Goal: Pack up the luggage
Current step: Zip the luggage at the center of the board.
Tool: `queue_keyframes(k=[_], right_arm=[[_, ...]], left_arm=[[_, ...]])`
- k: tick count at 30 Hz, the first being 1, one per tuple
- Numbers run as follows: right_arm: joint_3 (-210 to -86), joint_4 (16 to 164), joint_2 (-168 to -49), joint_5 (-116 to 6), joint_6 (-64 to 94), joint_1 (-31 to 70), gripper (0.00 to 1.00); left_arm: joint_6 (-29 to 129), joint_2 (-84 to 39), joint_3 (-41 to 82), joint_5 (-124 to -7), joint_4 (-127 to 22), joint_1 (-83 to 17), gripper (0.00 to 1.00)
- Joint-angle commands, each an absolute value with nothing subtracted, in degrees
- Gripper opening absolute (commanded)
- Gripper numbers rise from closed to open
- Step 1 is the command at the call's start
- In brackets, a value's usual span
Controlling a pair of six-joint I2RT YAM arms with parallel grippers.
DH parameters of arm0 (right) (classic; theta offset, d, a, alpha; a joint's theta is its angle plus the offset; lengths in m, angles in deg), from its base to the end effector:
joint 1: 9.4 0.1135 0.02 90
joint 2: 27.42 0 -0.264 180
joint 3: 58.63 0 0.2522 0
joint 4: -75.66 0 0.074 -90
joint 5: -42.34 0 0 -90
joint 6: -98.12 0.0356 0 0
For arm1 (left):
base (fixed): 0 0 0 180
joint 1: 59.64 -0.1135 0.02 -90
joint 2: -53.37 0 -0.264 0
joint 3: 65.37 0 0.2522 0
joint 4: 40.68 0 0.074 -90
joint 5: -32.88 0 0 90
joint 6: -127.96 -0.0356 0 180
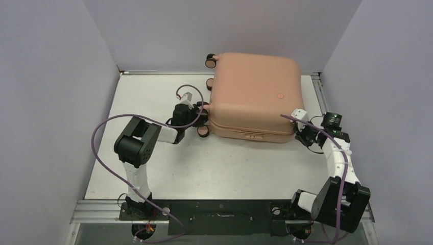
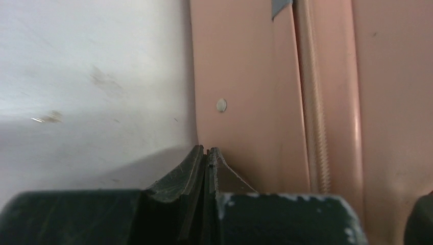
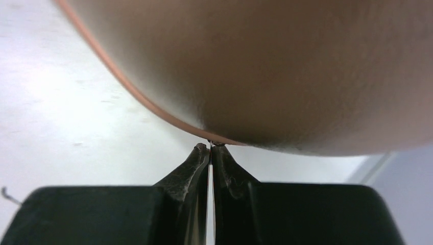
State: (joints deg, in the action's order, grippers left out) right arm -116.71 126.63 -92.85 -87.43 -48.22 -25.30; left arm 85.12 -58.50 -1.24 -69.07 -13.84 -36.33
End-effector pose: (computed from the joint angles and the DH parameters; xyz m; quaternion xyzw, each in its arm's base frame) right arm 0.2117 -0.0366 0.2351 -0.3998 0.8168 0.1130 0.4002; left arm 0.3549 -0.1609 0.1330 -0.1115 0.8137 -0.3954 0.4112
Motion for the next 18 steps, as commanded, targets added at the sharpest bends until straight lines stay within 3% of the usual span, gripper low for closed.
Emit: queue_keyframes(k=[1,7,11,16,18], right_arm=[[-122.38,117.04,-95.76,-95.46,-51.44,-29.25,0.05],[-117.6,119.67,-91.09,-92.61,-50.29,-23.91,0.05],[-116.36,133.15,-87.95,-91.74,-62.85,-17.95,0.05],[-122.13,154.27,-93.39,-101.79,-81.83,-19.06,0.05],[-124.7,156.9,-96.38,-105.29,-80.19,-18.15,0.05]], left_arm=[[87.33,-58.02,-2.36,-77.82,-17.05,-27.31,0.0],[89.53,-60.8,-1.46,-79.12,-15.51,-24.21,0.0],[90.32,-62.21,-0.43,-79.72,-14.91,-22.95,0.0],[91.13,-63.15,-0.02,-80.17,-14.04,-22.73,0.0],[91.4,-63.33,-0.09,-80.37,-13.66,-22.73,0.0]])
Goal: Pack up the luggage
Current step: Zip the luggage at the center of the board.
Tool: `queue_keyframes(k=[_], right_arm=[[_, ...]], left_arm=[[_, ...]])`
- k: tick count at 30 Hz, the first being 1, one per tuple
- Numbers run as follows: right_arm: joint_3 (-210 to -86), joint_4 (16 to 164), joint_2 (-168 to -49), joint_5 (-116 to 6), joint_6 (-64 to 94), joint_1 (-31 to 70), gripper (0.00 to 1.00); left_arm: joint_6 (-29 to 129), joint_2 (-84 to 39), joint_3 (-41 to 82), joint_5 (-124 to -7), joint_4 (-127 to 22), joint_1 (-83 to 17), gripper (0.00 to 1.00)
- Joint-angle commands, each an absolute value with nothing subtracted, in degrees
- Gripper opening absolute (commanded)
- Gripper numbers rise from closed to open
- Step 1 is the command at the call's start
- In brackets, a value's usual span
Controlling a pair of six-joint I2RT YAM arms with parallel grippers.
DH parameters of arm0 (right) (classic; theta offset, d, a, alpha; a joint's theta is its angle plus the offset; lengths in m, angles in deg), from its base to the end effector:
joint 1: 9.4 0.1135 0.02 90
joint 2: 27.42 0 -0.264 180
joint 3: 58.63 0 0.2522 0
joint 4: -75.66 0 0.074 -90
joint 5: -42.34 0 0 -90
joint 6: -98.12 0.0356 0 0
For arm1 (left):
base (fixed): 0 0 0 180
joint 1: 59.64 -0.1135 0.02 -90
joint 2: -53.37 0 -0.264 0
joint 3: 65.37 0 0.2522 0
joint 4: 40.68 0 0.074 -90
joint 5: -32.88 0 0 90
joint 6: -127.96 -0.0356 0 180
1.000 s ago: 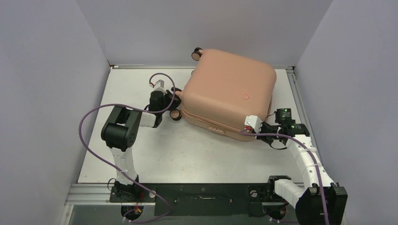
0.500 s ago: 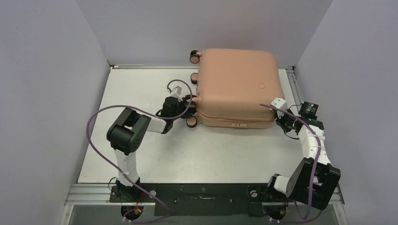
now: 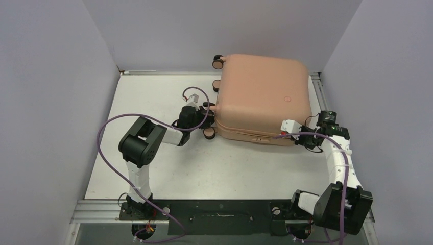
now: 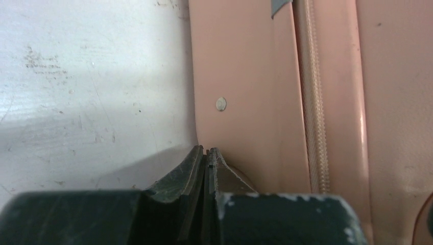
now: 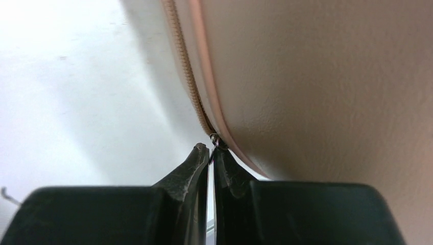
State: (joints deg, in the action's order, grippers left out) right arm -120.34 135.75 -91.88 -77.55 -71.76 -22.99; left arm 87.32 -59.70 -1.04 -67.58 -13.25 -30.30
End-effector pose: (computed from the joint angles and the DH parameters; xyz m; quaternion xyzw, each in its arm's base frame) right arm 0.2044 -0.0312 0.2463 -0.5642 0.7532 0.0066 0.3380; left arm 0.3380 -0.1974 0.1272 -0.0923 0.8186 -0.4144 0.3867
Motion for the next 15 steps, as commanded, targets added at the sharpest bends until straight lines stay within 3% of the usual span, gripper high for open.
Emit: queue_keyframes(k=[1,4,11,15], right_arm=[[-125.53,155.89,-96.65,-106.15,-78.24,-17.41,0.05],[-124.24,144.01,-93.09,-104.57,-67.08,-16.85,0.05],[-118.05,112.74,-86.42,-88.06,-33.44,-16.26,0.05],[-118.28,104.94,-88.52,-78.44,-28.72,-18.68,0.05]], left_arm=[[91.47,-63.26,-0.06,-80.43,-13.51,-22.75,0.0],[91.57,-62.93,-0.15,-80.41,-13.29,-22.73,0.0],[92.55,-63.95,0.07,-81.47,-12.07,-22.68,0.0],[92.85,-64.14,0.23,-82.24,-11.76,-21.87,0.0]])
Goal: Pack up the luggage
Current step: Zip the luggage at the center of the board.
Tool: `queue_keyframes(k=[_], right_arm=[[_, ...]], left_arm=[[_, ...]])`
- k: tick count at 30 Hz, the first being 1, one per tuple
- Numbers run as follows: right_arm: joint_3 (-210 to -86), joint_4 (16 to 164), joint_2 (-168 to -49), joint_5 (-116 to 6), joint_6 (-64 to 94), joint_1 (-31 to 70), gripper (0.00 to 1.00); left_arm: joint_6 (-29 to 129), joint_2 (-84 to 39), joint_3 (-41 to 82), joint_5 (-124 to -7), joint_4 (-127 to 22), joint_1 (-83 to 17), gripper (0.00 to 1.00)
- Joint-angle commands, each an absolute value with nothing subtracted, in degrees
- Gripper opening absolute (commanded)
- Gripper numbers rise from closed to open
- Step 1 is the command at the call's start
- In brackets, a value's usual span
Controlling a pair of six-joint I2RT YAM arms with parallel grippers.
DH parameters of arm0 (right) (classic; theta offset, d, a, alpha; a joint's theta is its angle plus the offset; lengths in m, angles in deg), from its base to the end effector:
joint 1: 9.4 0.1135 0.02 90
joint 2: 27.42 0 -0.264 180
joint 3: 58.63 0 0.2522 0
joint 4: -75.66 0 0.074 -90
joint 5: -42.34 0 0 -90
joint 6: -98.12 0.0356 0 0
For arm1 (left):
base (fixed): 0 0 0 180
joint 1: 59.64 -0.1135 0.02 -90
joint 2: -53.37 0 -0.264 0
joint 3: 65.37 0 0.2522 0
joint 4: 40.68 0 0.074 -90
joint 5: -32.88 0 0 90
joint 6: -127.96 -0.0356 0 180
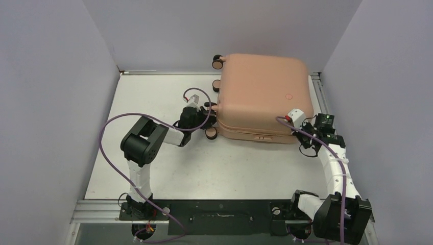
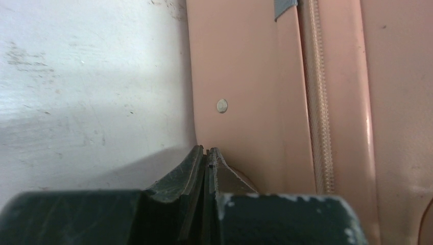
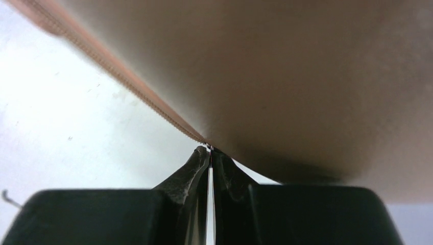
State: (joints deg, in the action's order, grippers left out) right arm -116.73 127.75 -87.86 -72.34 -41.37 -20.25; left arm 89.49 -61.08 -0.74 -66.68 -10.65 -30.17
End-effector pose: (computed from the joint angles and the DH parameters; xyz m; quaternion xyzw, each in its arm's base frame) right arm 0.2028 -0.0237 0.2463 -0.3694 0.8562 0.0260 0.3602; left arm 0.3407 -0.1993 0.1242 -0.1089 0.8094 -0.4240 0.3915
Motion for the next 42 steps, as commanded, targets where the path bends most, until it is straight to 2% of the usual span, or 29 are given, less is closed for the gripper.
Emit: queue_keyframes(k=[1,4,7,9,14,21,24,27,29,33,35,37,40,41,42], right_arm=[[-118.98,103.96,-89.94,-78.39,-27.76,-20.37,0.05],[-121.89,103.83,-93.89,-79.59,-25.9,-25.56,0.05],[-122.66,107.27,-93.66,-80.57,-26.81,-25.02,0.05],[-122.27,111.57,-91.58,-81.85,-27.82,-21.38,0.05],[-119.65,120.12,-86.26,-84.7,-27.72,-4.22,0.05],[-123.35,133.05,-90.28,-99.16,-38.74,-0.78,0.05],[-124.73,134.13,-91.31,-96.61,-41.31,-0.35,0.05],[-123.33,128.38,-88.86,-89.53,-38.65,-0.52,0.06],[-121.01,120.83,-86.56,-81.91,-33.61,-0.69,0.18],[-119.82,112.67,-84.07,-75.5,-30.0,-4.47,0.31],[-122.02,113.39,-83.98,-76.32,-29.88,-7.02,0.32],[-124.27,113.45,-83.81,-75.91,-28.32,-8.5,0.37],[-127.39,112.01,-83.69,-70.41,-24.58,-9.21,0.48],[-129.38,110.19,-83.5,-64.41,-21.06,-9.97,0.57],[-130.03,109.56,-83.64,-61.8,-19.5,-10.81,0.62]], left_arm=[[92.95,-64.14,0.37,-82.66,-11.57,-21.59,0.0],[93.43,-64.37,0.84,-83.72,-11.04,-20.54,0.0],[94.03,-65.24,1.52,-85.01,-10.44,-19.57,0.0],[94.85,-66.02,1.94,-85.67,-9.53,-19.28,0.0],[95.93,-67.05,2.4,-86.42,-8.71,-18.78,0.0],[97.66,-67.88,2.79,-87.42,-7.13,-18.05,0.0],[97.65,-68.0,2.71,-87.54,-7.01,-18.15,0.0],[97.74,-67.71,2.64,-87.79,-6.33,-18.78,0.0],[98.13,-67.36,2.34,-88.03,-5.3,-19.34,0.0],[97.88,-65.98,1.69,-89.57,-3.13,-22.38,0.0],[97.09,-64.31,2.21,-92.16,-2.14,-25.22,0.13],[96.04,-61.48,2.03,-94.14,-1.36,-28.52,0.22],[92.0,-55.93,2.31,-96.0,-4.18,-33.68,0.29],[87.41,-51.5,4.29,-97.81,-9.29,-38.51,0.32],[85.66,-50.26,5.65,-98.31,-11.2,-40.4,0.35]])
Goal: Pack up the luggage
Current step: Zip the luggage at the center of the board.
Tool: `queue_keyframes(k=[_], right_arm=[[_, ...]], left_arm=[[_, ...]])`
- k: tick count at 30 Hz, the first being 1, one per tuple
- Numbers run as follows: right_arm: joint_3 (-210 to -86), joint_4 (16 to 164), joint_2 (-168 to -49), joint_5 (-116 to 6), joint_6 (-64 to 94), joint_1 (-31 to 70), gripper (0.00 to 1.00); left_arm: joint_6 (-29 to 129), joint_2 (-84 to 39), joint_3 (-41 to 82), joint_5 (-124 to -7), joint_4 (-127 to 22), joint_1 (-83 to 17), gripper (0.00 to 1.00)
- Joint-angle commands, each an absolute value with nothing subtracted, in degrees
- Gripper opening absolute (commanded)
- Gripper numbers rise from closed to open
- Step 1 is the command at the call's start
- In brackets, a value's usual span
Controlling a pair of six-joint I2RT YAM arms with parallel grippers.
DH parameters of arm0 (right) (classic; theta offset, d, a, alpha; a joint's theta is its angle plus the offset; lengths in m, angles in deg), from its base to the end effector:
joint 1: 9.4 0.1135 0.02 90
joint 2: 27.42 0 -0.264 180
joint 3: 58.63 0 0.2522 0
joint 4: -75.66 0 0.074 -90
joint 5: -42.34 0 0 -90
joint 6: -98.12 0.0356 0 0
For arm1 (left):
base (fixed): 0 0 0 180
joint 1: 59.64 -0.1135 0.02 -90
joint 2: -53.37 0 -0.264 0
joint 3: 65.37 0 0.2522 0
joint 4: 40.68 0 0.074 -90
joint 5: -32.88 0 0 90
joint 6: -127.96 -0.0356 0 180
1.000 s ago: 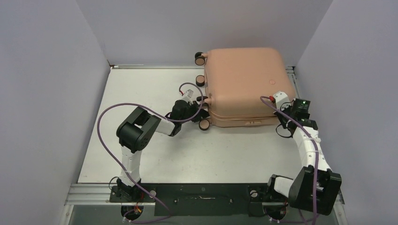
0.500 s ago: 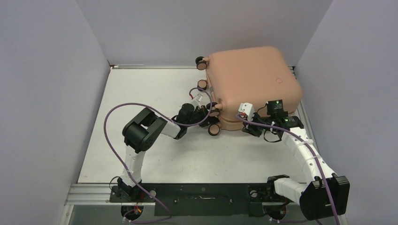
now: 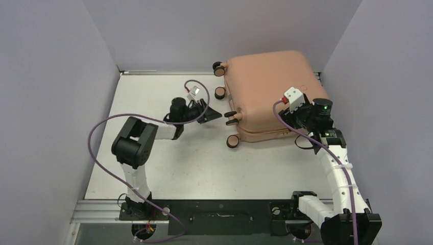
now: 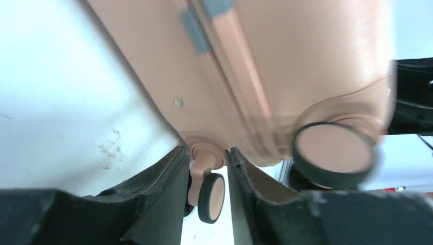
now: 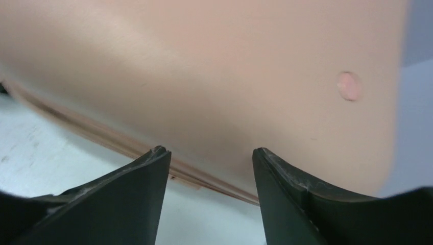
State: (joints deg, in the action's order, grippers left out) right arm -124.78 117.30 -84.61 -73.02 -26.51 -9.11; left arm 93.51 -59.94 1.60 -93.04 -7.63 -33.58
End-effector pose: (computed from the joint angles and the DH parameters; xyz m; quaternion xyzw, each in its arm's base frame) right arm 0.2154 0.0163 0.3173 -0.3573 0.7851 0.0459 0.5039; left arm 0.3490 -0.1939 0.1499 -0.0048 0.7701 -0.5688 0.2888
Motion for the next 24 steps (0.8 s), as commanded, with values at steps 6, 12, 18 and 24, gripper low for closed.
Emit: queue_keyframes(k=[6,12,18,24], right_arm=[[-133.94,107.93,-86.7,-53.92,-14.53,-13.62,0.73],[-135.48,107.85,-91.12,-53.79,-13.07,-17.26,0.76],[-134.15,107.13,-91.24,-55.48,-12.75,-20.44,0.77],[-132.9,106.97,-91.46,-56.81,-11.93,-22.37,0.77]], left_arm=[[64.67,-53.22,25.51,-106.39,-22.46,-47.84,0.78],[68.98,-74.82,59.35,-123.52,-18.94,-50.65,0.96],[84.13,-98.88,91.0,-126.91,-2.94,-50.09,0.96],[46.67,-99.29,96.58,-113.54,-41.16,-48.19,0.96]])
